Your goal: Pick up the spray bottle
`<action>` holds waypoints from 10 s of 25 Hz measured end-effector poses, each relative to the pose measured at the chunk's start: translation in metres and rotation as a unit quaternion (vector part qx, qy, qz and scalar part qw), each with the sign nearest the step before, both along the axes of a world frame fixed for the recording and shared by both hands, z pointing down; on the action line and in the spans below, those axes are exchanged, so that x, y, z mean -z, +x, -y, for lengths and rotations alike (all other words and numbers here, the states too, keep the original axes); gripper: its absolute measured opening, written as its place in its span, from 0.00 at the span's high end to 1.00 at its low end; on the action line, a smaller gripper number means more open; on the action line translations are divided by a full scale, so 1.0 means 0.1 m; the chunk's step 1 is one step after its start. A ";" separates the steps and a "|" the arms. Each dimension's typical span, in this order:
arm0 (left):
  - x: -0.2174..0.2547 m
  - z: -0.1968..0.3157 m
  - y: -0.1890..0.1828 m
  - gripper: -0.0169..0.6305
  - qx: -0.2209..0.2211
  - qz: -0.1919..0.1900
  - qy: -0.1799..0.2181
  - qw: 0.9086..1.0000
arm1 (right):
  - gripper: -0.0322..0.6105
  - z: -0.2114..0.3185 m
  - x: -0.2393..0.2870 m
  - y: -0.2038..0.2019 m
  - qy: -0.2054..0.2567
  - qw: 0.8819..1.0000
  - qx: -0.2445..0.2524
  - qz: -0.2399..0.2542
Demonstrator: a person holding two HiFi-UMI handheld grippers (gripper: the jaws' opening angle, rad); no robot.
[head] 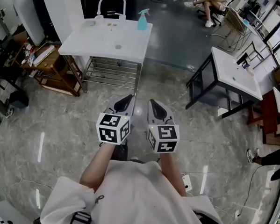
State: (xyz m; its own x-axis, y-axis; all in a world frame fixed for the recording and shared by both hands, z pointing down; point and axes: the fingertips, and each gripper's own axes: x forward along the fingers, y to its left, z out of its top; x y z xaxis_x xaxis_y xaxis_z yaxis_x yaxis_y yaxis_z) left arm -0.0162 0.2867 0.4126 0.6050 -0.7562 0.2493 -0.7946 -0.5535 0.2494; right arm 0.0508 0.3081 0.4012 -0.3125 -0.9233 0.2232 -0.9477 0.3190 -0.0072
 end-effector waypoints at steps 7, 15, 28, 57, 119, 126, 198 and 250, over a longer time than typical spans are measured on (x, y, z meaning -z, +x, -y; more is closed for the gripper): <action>-0.07 0.33 0.01 0.91 -0.005 0.001 -0.005 1.000 | 0.91 0.32 -0.03 -0.04 -0.003 1.000 0.004 -0.005; -0.06 0.86 0.03 0.91 -0.009 -0.005 -0.007 1.000 | 0.91 0.86 0.07 -0.09 0.009 1.000 0.005 0.005; -0.11 1.71 -0.16 0.91 -0.008 -0.003 -0.010 1.000 | 0.91 1.70 -0.07 -0.24 -0.015 1.000 0.009 0.010; -0.17 2.97 -0.59 0.91 -0.046 -0.001 -0.010 0.999 | 0.91 3.00 -0.20 -0.74 -0.033 0.999 -0.015 0.025; -0.46 4.83 -0.02 0.91 -0.004 0.021 -0.042 0.999 | 0.91 5.00 -0.55 0.00 -0.066 0.996 0.007 0.062; -0.48 5.26 0.21 0.91 0.014 0.024 -0.046 0.999 | 0.91 5.45 -0.55 0.23 -0.064 0.996 0.025 0.061; -1.07 7.10 0.24 0.91 0.050 0.041 -0.116 0.991 | 0.54 7.96 -0.99 0.42 -0.082 0.995 0.050 -0.024; -1.40 7.15 -0.08 0.91 0.079 0.033 -0.158 0.984 | 0.50 8.34 -1.29 0.31 -0.059 0.989 0.055 -0.125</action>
